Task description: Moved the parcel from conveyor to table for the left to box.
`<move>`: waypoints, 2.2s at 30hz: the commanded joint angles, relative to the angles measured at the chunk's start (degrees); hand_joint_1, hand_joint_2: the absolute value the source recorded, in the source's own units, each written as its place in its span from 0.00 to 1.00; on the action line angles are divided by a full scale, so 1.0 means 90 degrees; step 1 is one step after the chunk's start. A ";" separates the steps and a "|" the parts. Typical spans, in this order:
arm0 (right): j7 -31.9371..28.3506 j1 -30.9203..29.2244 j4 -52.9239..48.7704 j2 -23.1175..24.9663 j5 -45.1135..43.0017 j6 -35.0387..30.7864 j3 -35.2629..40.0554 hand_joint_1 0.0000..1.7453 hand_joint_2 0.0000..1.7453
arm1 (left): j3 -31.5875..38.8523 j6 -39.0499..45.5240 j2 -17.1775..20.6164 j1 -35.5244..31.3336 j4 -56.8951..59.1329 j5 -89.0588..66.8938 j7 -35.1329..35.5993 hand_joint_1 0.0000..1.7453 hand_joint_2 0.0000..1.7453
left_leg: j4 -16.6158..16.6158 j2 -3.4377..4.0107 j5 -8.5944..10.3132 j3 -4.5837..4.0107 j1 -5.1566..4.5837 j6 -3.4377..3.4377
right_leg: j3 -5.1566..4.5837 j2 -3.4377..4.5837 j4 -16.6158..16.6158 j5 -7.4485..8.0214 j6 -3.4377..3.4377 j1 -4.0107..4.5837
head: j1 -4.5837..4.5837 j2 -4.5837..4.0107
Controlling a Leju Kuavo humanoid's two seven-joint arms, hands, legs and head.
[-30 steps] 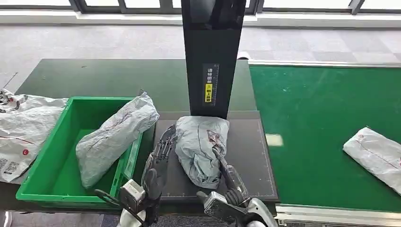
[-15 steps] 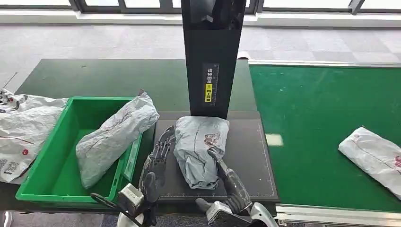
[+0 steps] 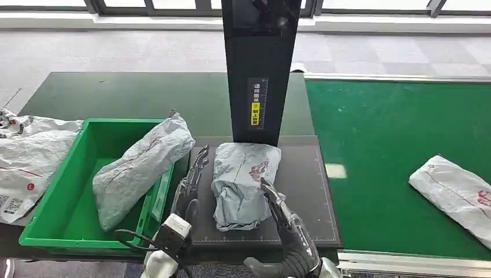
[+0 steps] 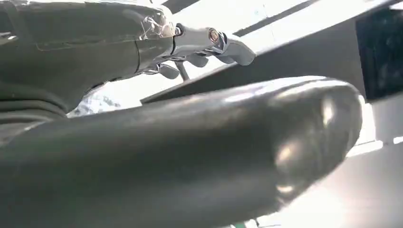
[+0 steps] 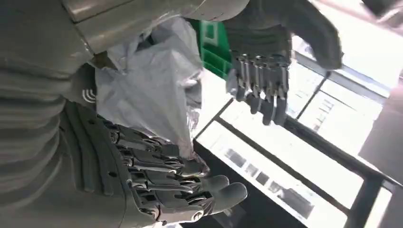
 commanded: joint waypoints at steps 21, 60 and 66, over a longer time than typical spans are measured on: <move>-0.0191 0.0512 -0.1077 -0.0360 0.0013 -0.0107 0.0080 0.00 1.00 | 0.0147 0.0095 0.0122 -0.0279 0.0260 -0.0092 0.0097 0.00 0.00 | -0.0004 0.0001 0.0000 0.0005 0.0000 0.0000 | 0.0006 -0.0006 -0.0005 0.0000 -0.0002 0.0001 | 0.0000 0.0000; 0.2801 -0.0232 0.1028 -0.0282 0.3109 -0.0215 -0.0844 0.00 1.00 | -0.0209 0.0520 0.0315 -0.0679 0.1290 -0.1866 0.0939 0.00 0.00 | -0.0014 0.0022 0.0004 0.0017 0.0002 -0.0002 | 0.0015 0.0007 -0.0017 0.0010 -0.0005 0.0003 | 0.0000 0.0000; 0.2920 -0.0090 0.0353 -0.0532 0.3332 -0.0338 -0.0706 0.00 1.00 | -0.0162 0.0530 0.0370 -0.0490 0.1026 -0.1913 0.1055 0.00 0.00 | -0.0009 0.0026 0.0001 0.0013 0.0001 -0.0001 | 0.0010 0.0012 -0.0013 0.0009 -0.0004 0.0003 | 0.0000 0.0000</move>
